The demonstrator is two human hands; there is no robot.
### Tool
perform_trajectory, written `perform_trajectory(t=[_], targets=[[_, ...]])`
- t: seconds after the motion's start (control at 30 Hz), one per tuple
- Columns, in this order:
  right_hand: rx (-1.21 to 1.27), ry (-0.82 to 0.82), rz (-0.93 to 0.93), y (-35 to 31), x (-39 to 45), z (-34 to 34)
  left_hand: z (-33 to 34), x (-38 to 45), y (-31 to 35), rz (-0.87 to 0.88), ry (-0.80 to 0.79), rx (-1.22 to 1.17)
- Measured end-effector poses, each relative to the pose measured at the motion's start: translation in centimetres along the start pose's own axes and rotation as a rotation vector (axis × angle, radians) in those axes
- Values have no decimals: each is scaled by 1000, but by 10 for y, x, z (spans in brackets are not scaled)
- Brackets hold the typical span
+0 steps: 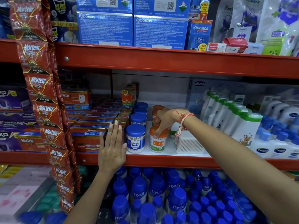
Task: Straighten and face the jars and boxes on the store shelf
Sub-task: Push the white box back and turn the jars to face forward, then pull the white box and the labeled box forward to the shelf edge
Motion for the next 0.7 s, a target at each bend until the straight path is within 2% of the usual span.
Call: perform_trajectory(t=[0.13,0.23,0.33,0.37,0.4,0.53,0.6,0.63,0.7], targets=[[-2,-21,13,10,10,0,1,-1,0,-3,-11,3],[-72,42,6,34,28,-13,1,1,-1,0,-27,9],[-41,37,91,78,47,-30,-2,0,1,-7,-33,9],[-16,47,104,75,35,-32,-4,1,1,-27,-31,-1],[-27,59,147,103,49,-35,-8,2,2,-52,-22,-22],[81,214,300,163,59,-35,-42,35,44,-1,95,-210],[122,230,312,157,35,-27,-60,63,79,-49,-5,-410],[124,257,323,152,23,-22,-69,77,95,-98,-111,-477],[219,273,352,147,8,-15,-71,98,122,-182,-423,-475]])
Point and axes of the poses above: each hand's wrist, its own x-axis towards the middle knuckle, its own z-axis out of the palm, y = z × x, the point moved 2 cm from there along x, towards the middle knuckle, and after that the axes turned 12 degrees about x, right-handed, at the moved point
